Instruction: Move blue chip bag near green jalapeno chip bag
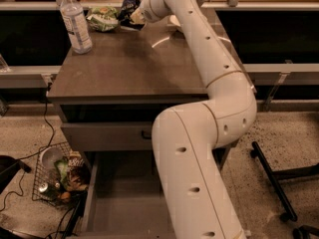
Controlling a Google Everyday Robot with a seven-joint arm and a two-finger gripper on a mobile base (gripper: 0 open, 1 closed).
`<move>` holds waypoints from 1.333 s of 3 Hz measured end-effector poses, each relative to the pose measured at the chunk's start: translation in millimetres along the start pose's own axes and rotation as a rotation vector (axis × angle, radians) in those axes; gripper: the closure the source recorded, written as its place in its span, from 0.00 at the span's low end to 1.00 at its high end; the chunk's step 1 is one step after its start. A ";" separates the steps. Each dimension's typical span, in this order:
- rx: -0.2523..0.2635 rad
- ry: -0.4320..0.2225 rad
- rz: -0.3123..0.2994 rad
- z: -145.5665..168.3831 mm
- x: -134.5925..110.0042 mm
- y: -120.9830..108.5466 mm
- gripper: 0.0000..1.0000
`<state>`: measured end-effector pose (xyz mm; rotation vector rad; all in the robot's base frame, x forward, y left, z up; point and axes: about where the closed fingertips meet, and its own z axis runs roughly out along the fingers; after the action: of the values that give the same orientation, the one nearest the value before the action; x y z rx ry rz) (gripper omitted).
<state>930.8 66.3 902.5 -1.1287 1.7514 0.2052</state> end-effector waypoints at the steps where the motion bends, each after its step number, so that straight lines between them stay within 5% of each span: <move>1: 0.049 0.027 0.045 18.4 2.7 -3.7 1.00; 2: 0.127 0.090 0.073 30.1 12.5 -14.4 1.00; 3: 0.220 0.169 0.111 30.7 30.1 -31.2 0.84; 4: 0.243 0.188 0.136 31.3 35.4 -34.6 0.62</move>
Offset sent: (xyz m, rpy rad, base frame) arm 0.0578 -0.0187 -0.0181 -0.0982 0.0133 -0.3500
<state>975.1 44.8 870.8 -0.8763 1.9620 -0.0341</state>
